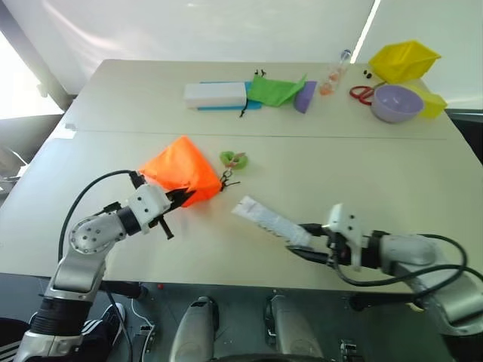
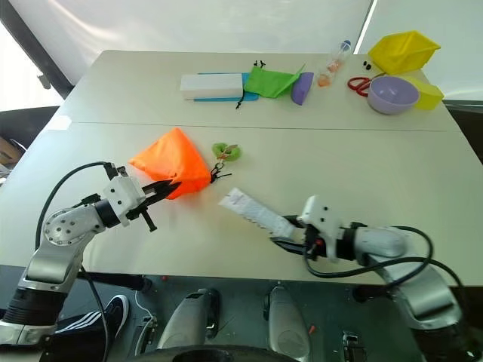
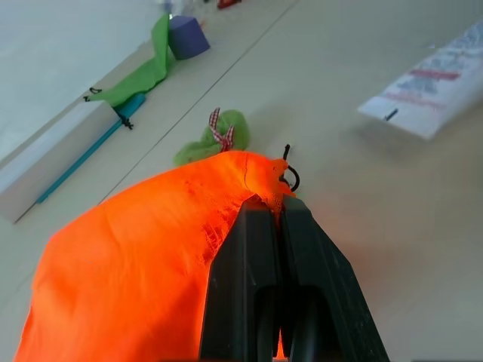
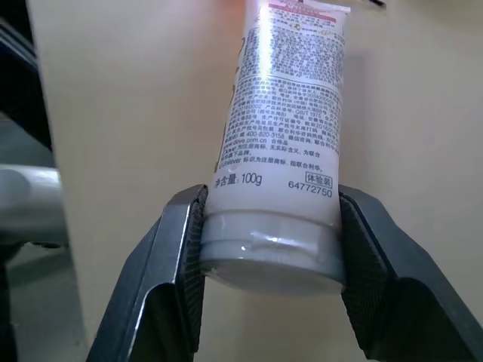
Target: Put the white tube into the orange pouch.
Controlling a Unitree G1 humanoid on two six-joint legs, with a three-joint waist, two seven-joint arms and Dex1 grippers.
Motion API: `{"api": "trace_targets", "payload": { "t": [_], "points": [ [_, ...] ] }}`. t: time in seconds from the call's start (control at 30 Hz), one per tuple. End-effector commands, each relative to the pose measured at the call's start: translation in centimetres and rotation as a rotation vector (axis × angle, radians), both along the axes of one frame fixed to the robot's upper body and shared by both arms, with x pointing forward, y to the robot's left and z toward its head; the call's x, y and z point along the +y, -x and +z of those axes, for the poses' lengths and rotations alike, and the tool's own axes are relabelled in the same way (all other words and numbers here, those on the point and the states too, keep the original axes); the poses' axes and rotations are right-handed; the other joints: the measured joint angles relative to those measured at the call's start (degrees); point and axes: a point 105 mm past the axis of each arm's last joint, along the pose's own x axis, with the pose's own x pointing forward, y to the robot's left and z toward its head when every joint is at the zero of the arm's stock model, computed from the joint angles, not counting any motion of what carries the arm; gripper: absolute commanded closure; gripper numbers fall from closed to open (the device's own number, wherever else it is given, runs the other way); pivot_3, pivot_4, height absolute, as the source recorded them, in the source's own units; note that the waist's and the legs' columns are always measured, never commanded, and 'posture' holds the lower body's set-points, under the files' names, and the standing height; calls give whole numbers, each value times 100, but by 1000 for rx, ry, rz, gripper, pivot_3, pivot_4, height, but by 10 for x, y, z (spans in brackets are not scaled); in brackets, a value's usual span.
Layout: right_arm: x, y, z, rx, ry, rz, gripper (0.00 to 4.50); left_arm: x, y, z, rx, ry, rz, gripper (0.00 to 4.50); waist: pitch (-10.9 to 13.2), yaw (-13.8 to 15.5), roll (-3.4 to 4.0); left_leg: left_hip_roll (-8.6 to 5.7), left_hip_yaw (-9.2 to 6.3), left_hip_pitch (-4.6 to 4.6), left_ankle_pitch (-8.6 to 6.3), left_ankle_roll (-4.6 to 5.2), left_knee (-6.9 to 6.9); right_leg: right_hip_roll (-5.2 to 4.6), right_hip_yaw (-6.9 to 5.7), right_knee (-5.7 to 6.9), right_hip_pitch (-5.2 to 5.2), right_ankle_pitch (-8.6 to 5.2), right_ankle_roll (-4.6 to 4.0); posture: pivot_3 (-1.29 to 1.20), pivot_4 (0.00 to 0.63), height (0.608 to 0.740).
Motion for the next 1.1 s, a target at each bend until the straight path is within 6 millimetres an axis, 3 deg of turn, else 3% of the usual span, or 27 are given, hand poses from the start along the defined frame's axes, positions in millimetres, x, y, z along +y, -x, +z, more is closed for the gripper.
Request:
{"api": "trace_targets", "payload": {
  "t": [0.03,0.3,0.47,0.67,0.77,0.9,1.1],
  "points": [
    [19,-1,4,-38,-8,69,2702,1,3,12,-34,1,-7,4500,0,16,0,0,-1,0,0,0,0,0,0,1,0,0,0,0,150,740],
    [47,-22,-1,-24,-49,143,2702,-1,8,8,-14,-6,-15,4500,-2,20,-13,-3,1,-3,0,0,0,-7,-1,-5,1,4,-7,0,150,740],
    [61,-49,8,-109,-74,113,2702,-2,10,6,1,-17,-29,4500,-2,7,-13,-3,0,-3,0,0,1,-3,-2,0,-1,5,-7,0,150,740],
    [66,-60,17,-141,-91,118,2702,-1,10,9,6,-5,-21,4500,-1,18,-13,-3,1,-3,1,0,-1,-3,-1,4,-3,5,-5,0,150,740],
    [79,-60,11,-169,-66,155,2702,-5,8,9,13,11,-22,4500,-2,7,-13,-4,1,-3,1,1,0,-3,-1,5,-4,6,-5,0,150,740],
    [90,-74,7,-223,-47,107,2702,-6,8,10,14,17,-20,4500,-2,-12,-13,-2,0,0,1,1,1,2,-1,13,-5,7,-5,0,150,740],
    [113,-92,19,-277,-130,-12,2702,-7,6,10,11,15,-18,4500,-2,-6,-13,-2,-1,0,2,0,1,3,0,18,-7,8,-4,0,150,740]
  ]
}}
